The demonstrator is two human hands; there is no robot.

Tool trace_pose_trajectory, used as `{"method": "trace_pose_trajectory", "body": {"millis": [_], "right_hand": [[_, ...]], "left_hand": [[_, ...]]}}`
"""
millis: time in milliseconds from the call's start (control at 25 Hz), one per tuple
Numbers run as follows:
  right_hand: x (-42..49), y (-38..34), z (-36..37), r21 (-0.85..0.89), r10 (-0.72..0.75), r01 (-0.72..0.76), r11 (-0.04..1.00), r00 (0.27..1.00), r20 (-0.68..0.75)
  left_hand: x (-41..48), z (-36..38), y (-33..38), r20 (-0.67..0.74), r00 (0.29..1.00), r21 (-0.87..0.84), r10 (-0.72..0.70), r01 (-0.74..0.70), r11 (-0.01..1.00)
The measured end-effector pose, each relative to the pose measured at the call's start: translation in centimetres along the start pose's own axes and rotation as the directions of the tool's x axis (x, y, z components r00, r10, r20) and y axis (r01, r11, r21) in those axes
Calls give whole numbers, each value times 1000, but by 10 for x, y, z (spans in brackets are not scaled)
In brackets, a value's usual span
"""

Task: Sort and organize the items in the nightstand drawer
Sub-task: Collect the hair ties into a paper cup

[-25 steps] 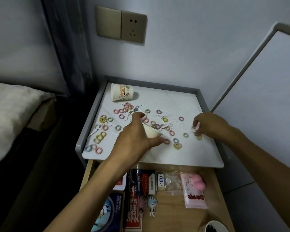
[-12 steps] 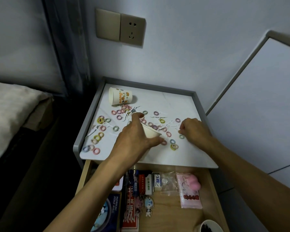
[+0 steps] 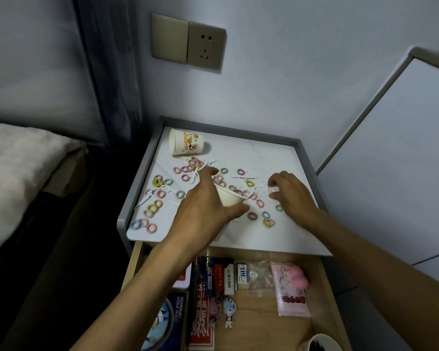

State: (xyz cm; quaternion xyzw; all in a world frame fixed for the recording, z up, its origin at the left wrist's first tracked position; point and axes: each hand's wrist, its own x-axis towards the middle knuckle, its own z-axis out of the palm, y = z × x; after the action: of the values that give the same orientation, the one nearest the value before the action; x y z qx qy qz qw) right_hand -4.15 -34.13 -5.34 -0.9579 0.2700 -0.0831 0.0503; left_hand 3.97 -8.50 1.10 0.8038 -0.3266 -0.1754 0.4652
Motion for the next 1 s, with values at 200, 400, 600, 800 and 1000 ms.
{"method": "trace_pose_trajectory", "body": {"millis": [200, 400, 600, 800, 1000], "right_hand": [[9, -1, -1, 75, 95, -102, 992, 991, 89], [15, -3, -3, -54, 109, -103, 993, 984, 141], [9, -4, 0, -240, 22, 20, 971, 985, 168], [7, -12, -38, -160, 41, -40, 986, 999, 5], [-4, -70, -102, 218, -333, 293, 931, 926, 180]], "left_hand": [[2, 0, 0, 6, 1000, 0, -4, 4, 1000], [0, 1, 1, 27, 1000, -10, -8, 8, 1000], [1, 2, 2, 33, 999, -9, -10, 10, 1000], [3, -1, -2, 25, 1000, 3, -5, 5, 1000], [2, 0, -1, 37, 999, 3, 37, -38, 999]]}}
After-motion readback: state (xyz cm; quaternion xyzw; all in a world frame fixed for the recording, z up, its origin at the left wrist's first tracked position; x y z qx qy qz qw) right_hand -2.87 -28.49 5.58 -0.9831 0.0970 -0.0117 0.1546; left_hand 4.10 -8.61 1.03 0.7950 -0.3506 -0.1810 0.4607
